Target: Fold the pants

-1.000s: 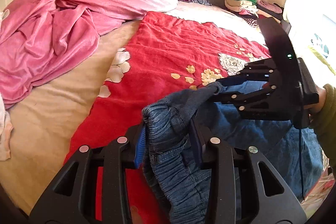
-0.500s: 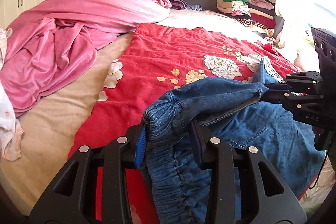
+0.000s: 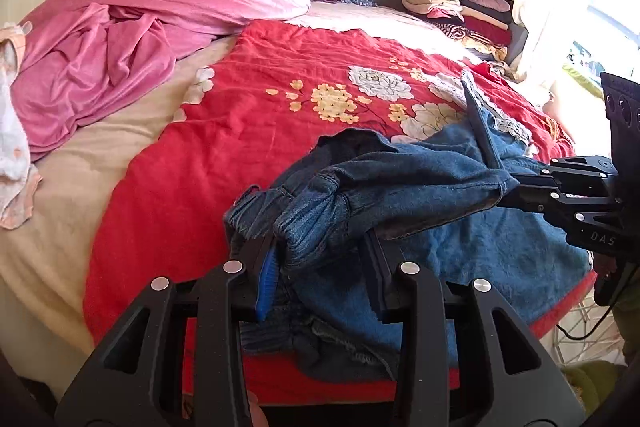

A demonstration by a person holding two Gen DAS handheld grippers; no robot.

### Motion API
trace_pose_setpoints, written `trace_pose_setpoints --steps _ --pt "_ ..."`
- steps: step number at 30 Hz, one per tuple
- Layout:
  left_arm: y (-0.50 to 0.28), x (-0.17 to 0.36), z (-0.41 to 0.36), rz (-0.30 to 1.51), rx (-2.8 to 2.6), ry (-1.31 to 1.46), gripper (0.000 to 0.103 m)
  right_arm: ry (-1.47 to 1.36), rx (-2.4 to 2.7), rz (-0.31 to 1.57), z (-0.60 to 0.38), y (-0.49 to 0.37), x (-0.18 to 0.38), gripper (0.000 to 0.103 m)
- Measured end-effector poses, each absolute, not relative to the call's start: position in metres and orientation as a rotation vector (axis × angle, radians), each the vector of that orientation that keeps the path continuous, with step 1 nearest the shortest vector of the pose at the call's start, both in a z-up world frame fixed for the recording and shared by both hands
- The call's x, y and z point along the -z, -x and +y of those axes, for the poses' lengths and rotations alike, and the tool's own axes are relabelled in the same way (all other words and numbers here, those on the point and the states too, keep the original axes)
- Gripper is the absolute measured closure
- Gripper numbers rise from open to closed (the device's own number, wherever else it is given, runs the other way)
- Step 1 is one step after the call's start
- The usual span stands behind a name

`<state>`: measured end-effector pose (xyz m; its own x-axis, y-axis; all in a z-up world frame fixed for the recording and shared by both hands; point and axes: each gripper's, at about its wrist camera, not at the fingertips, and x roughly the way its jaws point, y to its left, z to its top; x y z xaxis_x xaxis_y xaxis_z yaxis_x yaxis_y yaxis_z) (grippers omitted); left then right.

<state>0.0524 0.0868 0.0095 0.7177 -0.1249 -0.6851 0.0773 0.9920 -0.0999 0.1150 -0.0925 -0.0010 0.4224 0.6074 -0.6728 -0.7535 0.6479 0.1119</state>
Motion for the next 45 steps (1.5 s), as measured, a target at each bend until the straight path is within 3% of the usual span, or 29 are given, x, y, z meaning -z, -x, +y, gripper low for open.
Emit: trace_pose_setpoints --steps 23,27,30,45 --pt "-0.018 0.009 0.081 0.852 0.095 0.075 0.071 0.261 -0.878 0.878 -0.087 -0.059 0.031 0.093" --pt "-0.016 0.014 0.085 0.88 0.102 0.112 0.066 0.296 -0.842 0.918 -0.08 -0.058 0.045 0.091" --pt "-0.01 0.014 0.094 0.894 0.095 0.154 0.054 0.345 -0.822 0.911 -0.074 -0.055 0.049 0.09" --pt "0.009 -0.036 0.094 0.788 0.06 0.186 0.053 0.384 -0.836 0.88 -0.07 -0.05 0.052 0.09"
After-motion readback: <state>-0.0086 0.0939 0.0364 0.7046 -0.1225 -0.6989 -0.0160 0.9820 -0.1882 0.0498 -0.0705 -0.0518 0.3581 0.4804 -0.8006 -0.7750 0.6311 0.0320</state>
